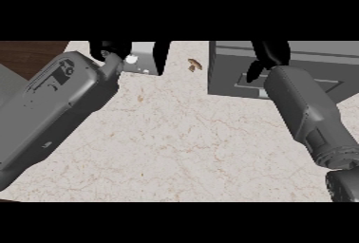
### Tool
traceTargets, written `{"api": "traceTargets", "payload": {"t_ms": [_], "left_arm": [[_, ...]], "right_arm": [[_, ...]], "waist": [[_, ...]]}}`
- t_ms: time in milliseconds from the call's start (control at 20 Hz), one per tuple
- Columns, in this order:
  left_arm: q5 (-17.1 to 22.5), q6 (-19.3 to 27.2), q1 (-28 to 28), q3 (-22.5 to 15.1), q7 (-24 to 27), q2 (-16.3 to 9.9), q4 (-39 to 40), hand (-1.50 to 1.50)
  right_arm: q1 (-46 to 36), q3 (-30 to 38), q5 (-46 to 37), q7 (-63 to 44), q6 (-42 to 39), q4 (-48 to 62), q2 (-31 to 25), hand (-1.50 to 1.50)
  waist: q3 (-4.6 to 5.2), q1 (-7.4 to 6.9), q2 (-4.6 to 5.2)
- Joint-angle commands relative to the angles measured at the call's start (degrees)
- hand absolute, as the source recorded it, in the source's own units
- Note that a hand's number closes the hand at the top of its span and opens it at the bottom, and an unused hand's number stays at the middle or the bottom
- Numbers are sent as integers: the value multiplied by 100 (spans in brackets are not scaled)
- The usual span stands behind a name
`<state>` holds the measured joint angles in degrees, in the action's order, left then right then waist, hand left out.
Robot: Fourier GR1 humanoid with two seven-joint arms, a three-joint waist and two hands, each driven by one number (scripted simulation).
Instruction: Pick up the can, place it into the drawer and close the drawer
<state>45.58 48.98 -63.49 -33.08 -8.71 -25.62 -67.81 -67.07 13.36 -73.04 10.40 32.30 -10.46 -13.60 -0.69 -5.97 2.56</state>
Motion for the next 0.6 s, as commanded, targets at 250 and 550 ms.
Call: {"api": "traceTargets", "payload": {"t_ms": [250, 550], "left_arm": [[6, -48, 158, 61, -99, -162, -246, -150], [-61, -21, 230, 80, -286, -421, -513, -150]], "right_arm": [[-372, 1719, 1883, 961, -728, -141, 383, -150], [-298, 2142, 2299, 1563, -1186, -99, 58, -150]], "waist": [[24, -107, -60], [42, -37, -76]]}}
